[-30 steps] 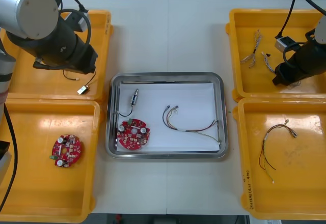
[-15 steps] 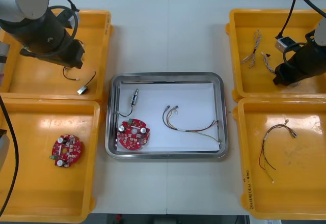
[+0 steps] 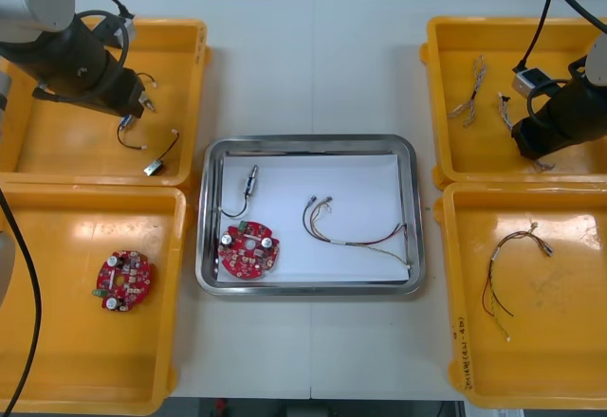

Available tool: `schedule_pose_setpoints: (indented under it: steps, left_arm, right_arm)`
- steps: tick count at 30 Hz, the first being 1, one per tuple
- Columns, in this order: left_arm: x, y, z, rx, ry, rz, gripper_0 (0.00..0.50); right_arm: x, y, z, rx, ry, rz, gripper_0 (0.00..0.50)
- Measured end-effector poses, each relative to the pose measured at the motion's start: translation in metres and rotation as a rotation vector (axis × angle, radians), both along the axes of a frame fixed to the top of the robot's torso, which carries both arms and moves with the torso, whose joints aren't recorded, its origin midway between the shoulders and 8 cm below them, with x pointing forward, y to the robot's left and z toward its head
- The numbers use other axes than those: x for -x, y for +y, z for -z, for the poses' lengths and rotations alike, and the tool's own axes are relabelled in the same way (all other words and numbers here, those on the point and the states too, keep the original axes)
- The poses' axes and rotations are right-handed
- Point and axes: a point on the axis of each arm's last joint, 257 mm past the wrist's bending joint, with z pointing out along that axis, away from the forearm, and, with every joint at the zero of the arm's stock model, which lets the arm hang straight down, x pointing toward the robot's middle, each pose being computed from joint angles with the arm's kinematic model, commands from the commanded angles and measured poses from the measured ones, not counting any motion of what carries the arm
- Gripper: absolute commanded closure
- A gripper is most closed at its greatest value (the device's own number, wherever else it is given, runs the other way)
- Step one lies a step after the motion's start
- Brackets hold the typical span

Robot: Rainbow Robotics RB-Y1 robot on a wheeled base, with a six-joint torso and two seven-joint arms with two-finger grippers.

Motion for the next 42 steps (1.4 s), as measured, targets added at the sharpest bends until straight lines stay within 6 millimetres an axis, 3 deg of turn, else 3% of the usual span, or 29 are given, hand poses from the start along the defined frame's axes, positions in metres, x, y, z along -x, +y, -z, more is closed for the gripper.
schedule_pose_setpoints:
  steps: [10, 19, 28, 33, 34, 35, 36, 37, 42]
  left_arm:
    - [-0.021, 0.019, 0.024, -0.072, -0.026, 0.11, 0.0]
    - [-0.031, 0.03, 0.04, -0.071, -0.045, 0.095, 0.0]
    - [-0.037, 0.04, 0.056, -0.063, -0.055, 0.065, 0.0]
    - [-0.038, 0.04, 0.057, -0.061, -0.056, 0.063, 0.0]
    - [-0.038, 0.04, 0.056, -0.061, -0.056, 0.063, 0.143]
    - [-0.038, 0.04, 0.056, -0.061, -0.057, 0.064, 0.213]
    - [-0.039, 0.04, 0.056, -0.061, -0.057, 0.064, 0.368]
    - [-0.039, 0.04, 0.056, -0.061, -0.057, 0.064, 0.487]
    - [-0.038, 0.039, 0.057, -0.063, -0.054, 0.066, 0.499]
  right_arm:
    - [0.002, 0.014, -0.033, 0.002, -0.024, -0.045, 0.5]
    - [0.02, 0.023, -0.075, 0.001, -0.022, -0.082, 0.5]
    - [0.055, 0.03, -0.109, 0.027, 0.024, -0.126, 0.5]
    - [0.054, 0.039, -0.139, 0.065, -0.054, -0.161, 0.5]
    - [0.053, 0.04, -0.144, 0.069, -0.071, -0.164, 0.5]
    - [0.053, 0.041, -0.15, 0.073, -0.088, -0.168, 0.5]
    - [0.052, 0.041, -0.155, 0.076, -0.104, -0.169, 0.5]
    - [0.052, 0.041, -0.16, 0.078, -0.118, -0.17, 0.5]
    - [0.053, 0.038, -0.183, 0.098, -0.181, -0.178, 0.5]
